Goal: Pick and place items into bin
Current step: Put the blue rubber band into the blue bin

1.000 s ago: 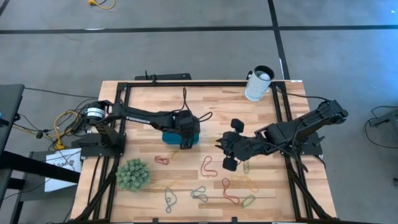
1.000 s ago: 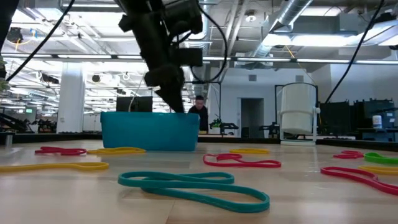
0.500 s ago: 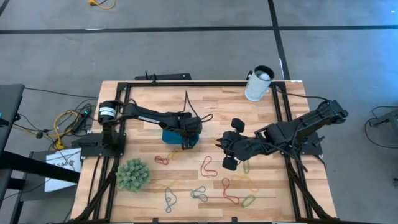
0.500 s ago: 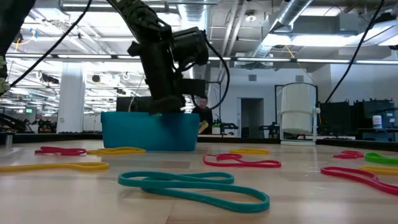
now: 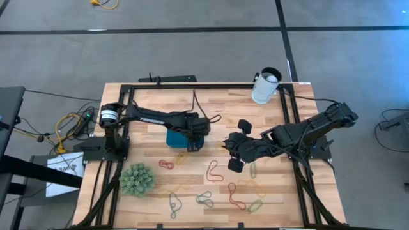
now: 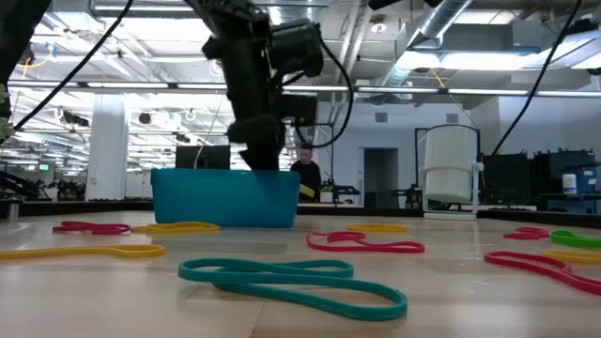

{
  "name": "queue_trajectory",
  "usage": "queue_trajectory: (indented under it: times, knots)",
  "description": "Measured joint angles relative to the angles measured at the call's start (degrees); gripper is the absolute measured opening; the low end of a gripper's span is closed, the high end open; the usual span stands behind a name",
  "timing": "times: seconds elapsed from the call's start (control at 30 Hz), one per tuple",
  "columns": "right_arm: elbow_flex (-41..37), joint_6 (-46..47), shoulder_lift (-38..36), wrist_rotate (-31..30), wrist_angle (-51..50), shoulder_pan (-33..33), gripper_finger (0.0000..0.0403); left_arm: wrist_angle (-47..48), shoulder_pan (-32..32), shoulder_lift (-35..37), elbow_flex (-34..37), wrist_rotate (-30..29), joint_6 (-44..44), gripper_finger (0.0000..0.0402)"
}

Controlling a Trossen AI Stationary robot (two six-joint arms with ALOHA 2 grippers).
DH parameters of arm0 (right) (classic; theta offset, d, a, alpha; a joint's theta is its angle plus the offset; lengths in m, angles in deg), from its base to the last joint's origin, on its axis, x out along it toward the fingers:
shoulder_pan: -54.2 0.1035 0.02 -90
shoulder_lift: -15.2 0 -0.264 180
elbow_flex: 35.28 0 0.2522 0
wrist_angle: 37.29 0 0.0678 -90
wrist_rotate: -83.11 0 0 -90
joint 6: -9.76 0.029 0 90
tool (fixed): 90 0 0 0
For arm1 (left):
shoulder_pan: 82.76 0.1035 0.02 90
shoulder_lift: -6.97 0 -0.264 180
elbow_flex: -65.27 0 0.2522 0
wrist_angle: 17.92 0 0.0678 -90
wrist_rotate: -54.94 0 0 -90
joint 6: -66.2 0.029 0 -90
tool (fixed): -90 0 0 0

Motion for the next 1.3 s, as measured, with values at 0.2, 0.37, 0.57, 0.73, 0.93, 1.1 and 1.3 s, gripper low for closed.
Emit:
queue_trajectory:
  times: [0.2, 0.37, 0.57, 0.73, 0.93, 1.1, 1.3]
  knots:
    - [0.0, 0.0, 0.0, 0.0, -2.0, 0.0, 0.0076, 16.0, -0.3, 1.6, -9.5, -1.5, -1.0, 0.0105]
    - [0.1, 2.4, -0.7, -0.1, -7.4, -0.4, 0.0076, 24.0, -1.9, 7.2, -17.1, -3.4, -0.7, 0.0105]
    - [0.1, 6.3, -2.1, -0.4, -16.3, -0.6, 0.0076, 26.3, -6.1, 17.7, -18.7, -10.3, -2.8, 0.0105]
    - [-1.9, 7.2, -2.7, -1.9, -15.4, 1.0, 0.0076, 22.6, -11.7, 25.4, -14.1, -10.3, -7.5, 0.0105]
    - [-13.3, 5.5, -3.0, 4.7, -0.7, 5.1, 0.0076, 13.0, -21.8, 30.5, -0.1, -9.8, -10.6, 0.0105]
    - [-21.6, 3.0, -3.0, 14.2, 17.0, 5.9, 0.0076, 0.5, -29.5, 31.1, 10.4, -9.8, -17.2, 0.0105]
    - [-25.6, -1.8, -2.9, 20.0, 34.1, 5.0, 0.0076, -17.6, -38.0, 30.6, 17.1, -7.1, -21.8, 0.0105]
